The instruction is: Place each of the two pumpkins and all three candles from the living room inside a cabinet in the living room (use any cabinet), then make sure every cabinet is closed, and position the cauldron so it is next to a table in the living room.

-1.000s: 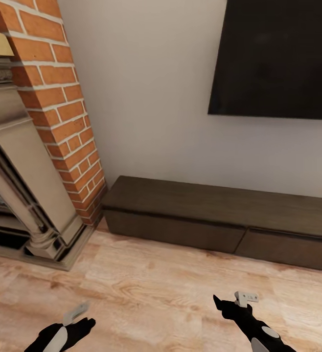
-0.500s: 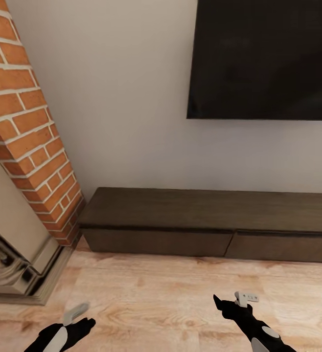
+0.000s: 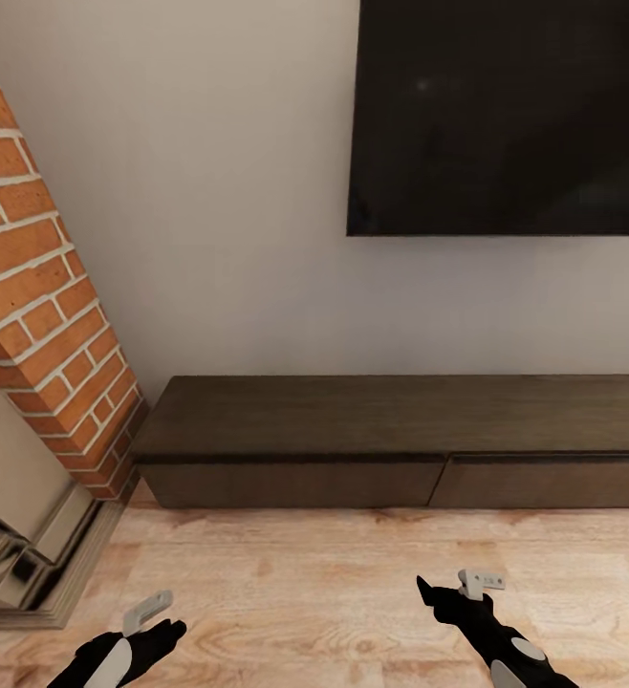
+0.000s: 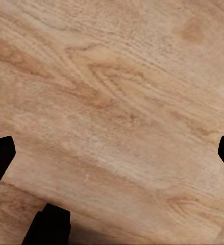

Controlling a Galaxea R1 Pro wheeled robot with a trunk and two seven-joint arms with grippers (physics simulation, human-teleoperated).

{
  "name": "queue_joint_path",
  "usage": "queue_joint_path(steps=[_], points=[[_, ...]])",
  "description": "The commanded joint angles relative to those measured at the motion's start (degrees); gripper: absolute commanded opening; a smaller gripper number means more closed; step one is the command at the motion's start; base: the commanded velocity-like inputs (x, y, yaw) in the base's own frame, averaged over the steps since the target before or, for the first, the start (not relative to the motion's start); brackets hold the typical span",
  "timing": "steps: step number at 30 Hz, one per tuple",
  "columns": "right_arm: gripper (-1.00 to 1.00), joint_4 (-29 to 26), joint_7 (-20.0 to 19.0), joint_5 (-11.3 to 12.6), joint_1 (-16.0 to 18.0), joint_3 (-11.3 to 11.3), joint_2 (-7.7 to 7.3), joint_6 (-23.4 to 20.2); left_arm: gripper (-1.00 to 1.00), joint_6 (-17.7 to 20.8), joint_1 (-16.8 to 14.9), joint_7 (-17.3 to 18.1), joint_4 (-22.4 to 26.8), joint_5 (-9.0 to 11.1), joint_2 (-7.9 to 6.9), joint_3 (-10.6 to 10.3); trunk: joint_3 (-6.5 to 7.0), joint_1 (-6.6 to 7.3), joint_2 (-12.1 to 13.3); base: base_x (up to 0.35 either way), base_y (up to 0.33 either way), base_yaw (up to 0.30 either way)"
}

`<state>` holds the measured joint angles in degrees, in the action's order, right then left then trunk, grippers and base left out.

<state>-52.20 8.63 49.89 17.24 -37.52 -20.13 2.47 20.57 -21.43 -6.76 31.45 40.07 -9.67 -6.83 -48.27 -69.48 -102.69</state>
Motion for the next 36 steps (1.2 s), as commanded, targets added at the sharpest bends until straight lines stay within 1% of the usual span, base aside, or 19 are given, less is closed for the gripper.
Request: queue_joint_path(steps=[1, 4, 6, 10, 12, 20, 24, 29, 31, 32, 33, 34, 36], points=[[1.0, -0.4, 0.2, 0.7, 0.4, -0.2, -0.39, 0.3, 1.0, 0.3, 0.3, -0.2, 0.5, 0.9, -0.08, -0.8, -0.05, 0.0, 0.0, 0.0, 0.0, 0.0], [1.0, -1.4, 0.2, 0.6, 0.8, -0.2, -0.36, 0.3, 1.0, 0.2, 1.3, 0.3, 1.4, 1.0, -0.08, -1.0, -0.05, 0.0, 0.0, 0.0, 0.0, 0.0], [1.0, -2.0, 0.2, 0.5, 0.8, -0.2, -0.36, 0.3, 1.0, 0.2, 1.4, 0.3, 2.1, 0.9, -0.08, -1.0, -0.05, 0.0, 0.0, 0.0, 0.0, 0.0], [1.0, -2.9, 0.3, 0.0, 0.6, -0.4, -0.16, 0.3, 1.0, 0.1, 2.0, 0.3, 2.7, 0.6, 1.07, -0.8, -0.05, 0.0, 0.0, 0.0, 0.0, 0.0], [1.0, -2.8, 0.3, -0.1, 0.6, -0.4, -0.12, 0.4, 1.0, 0.1, 2.1, 0.3, 2.7, 0.4, 1.37, -0.8, -0.05, 0.0, 0.0, 0.0, 0.0, 0.0], [1.0, -2.7, 0.2, 0.2, 0.6, -0.4, -0.12, 0.8, 1.0, 0.1, 2.2, 0.3, 2.6, 0.2, 1.54, -0.8, -0.05, 0.0, 0.0, 0.0, 0.0, 0.0], [1.0, -2.7, 0.0, 0.3, 0.6, -0.4, -0.23, 1.1, 1.0, 0.7, 2.2, 1.2, 3.6, 0.4, 0.99, -0.8, -0.05, 0.0, 0.0, 0.0, 0.0, 0.0], [1.0, -2.2, -1.6, 1.1, 0.6, -0.2, -0.34, 1.2, 1.0, 2.3, 2.5, 2.8, 5.2, 0.7, -0.63, -0.4, -0.05, 0.0, 0.0, 0.0, 0.0, 0.0], [1.0, -1.5, -2.3, 1.7, 0.6, -0.1, -0.29, 1.3, 1.0, 3.0, 2.6, 3.5, 5.8, 1.2, -1.28, 0.2, -0.05, 0.0, 0.0, 0.0, 0.0, 0.0], [1.0, 1.4, -12.4, 3.3, 0.6, -0.1, -0.28, 1.3, 1.0, 24.5, 2.6, 14.2, 27.8, 1.5, -4.55, 0.7, -0.05, 0.0, 0.0, 0.0, 0.0, 0.0], [1.0, 2.0, -13.4, 3.6, 0.5, 0.0, -0.26, 1.3, 1.0, 26.0, 2.6, 15.6, 30.5, 1.6, -4.68, 0.9, -0.05, 0.0, 0.0, 0.0, 0.0, 0.0], [1.0, 3.1, -15.4, 4.3, 0.6, 0.0, -0.23, 1.3, 1.0, 27.3, 2.6, 16.8, 32.7, 1.7, -4.77, 1.1, -0.05, 0.0, 0.0, 0.0, 0.0, 0.0], [1.0, 4.6, -19.0, 4.9, 0.5, 0.1, -0.2, 1.3, 1.0, 29.3, 2.6, 19.2, 35.5, 1.9, -4.89, 1.4, -0.05, 0.0, 0.0, 0.0, 0.0, 0.0]])
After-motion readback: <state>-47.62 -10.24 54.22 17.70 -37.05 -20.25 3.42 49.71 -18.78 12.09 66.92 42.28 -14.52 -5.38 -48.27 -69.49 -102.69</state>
